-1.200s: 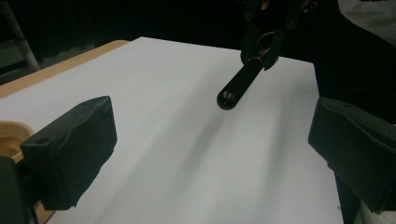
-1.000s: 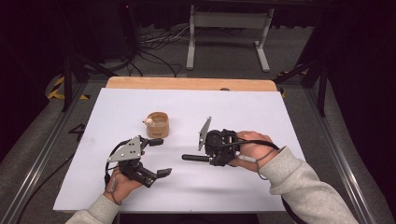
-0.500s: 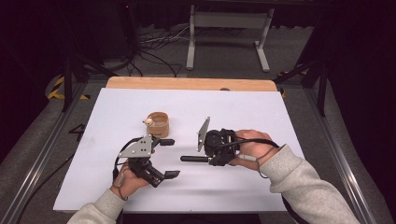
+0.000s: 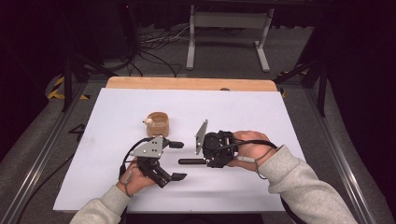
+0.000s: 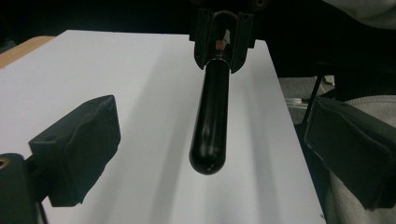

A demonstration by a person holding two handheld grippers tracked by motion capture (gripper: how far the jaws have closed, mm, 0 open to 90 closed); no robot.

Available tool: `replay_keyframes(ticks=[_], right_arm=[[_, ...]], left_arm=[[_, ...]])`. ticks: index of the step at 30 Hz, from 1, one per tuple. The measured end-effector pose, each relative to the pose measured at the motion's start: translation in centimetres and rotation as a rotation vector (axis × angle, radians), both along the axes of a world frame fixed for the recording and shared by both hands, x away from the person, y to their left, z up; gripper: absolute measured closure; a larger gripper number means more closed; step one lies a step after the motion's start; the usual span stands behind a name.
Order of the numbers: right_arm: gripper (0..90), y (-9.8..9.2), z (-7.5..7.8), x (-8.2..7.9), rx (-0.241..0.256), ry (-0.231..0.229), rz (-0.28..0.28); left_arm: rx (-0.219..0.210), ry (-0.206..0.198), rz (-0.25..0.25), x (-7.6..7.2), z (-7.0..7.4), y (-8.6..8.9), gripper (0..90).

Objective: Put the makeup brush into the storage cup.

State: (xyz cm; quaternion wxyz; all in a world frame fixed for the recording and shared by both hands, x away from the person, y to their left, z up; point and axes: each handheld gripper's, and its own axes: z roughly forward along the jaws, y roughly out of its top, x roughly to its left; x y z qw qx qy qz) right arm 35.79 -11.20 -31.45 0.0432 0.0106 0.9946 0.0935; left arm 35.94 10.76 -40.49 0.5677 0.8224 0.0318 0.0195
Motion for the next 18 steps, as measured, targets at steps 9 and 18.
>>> replay_keyframes(ticks=[9,18], right_arm=[[71.8,0.35,-0.35,-0.17,0.005,0.002,0.018],[71.7,0.59,-0.56,-0.44,0.024,0.009,0.045]], left_arm=[[0.074,0.013,-0.015,0.38,-0.15,-0.53,12.2],[0.113,0.018,-0.023,0.55,-0.26,-0.6,22.6]])
